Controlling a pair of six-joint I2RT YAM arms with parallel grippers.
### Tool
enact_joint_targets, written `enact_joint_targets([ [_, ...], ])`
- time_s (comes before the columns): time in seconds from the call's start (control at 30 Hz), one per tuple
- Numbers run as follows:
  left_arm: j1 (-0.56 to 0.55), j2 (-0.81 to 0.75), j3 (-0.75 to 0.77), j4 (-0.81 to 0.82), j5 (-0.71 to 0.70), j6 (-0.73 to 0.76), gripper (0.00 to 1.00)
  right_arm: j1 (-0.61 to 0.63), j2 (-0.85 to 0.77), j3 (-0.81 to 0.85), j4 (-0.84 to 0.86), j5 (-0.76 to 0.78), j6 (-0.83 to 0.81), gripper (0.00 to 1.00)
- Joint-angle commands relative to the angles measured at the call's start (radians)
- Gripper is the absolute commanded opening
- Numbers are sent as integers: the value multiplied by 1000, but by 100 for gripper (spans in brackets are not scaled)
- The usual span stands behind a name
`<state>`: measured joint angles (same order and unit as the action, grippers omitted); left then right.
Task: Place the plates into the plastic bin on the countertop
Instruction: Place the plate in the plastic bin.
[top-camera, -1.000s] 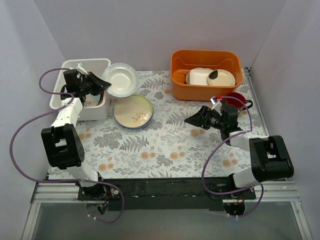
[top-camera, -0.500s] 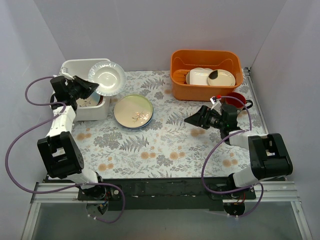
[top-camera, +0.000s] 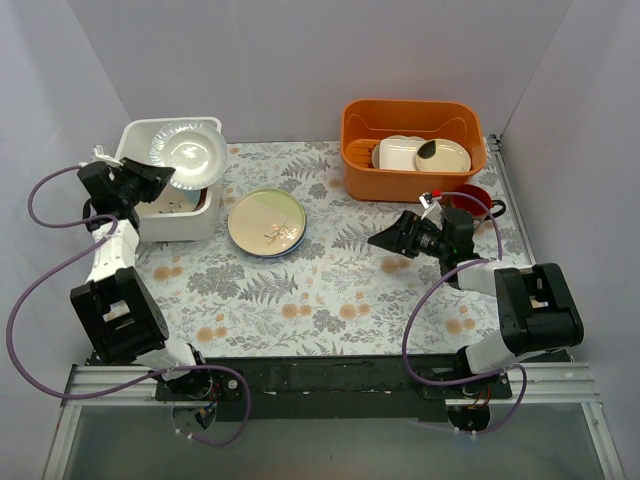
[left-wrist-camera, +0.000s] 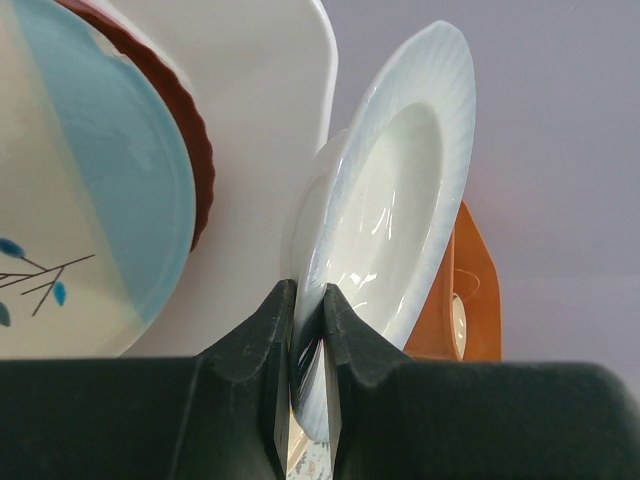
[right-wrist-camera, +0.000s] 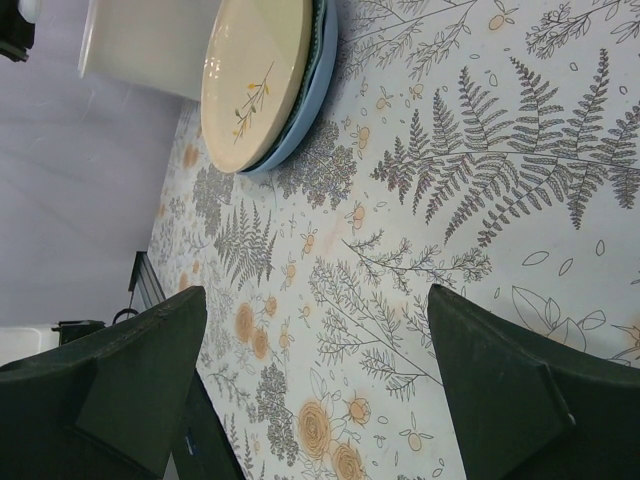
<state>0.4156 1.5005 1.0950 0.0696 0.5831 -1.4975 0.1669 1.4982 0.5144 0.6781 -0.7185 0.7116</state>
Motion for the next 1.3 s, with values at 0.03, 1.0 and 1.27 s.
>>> enact_joint_targets([
  [0.03,40,-56,-3,96,18,-44,0,6,20,35,61,-22,6,98],
  [1.0,95,-19,19,24,-48,-17,0,8,45,35,92,-45,22,98],
  [1.27,95,21,52,-63,-140,25,0,8,45,35,98,-48,28,98],
])
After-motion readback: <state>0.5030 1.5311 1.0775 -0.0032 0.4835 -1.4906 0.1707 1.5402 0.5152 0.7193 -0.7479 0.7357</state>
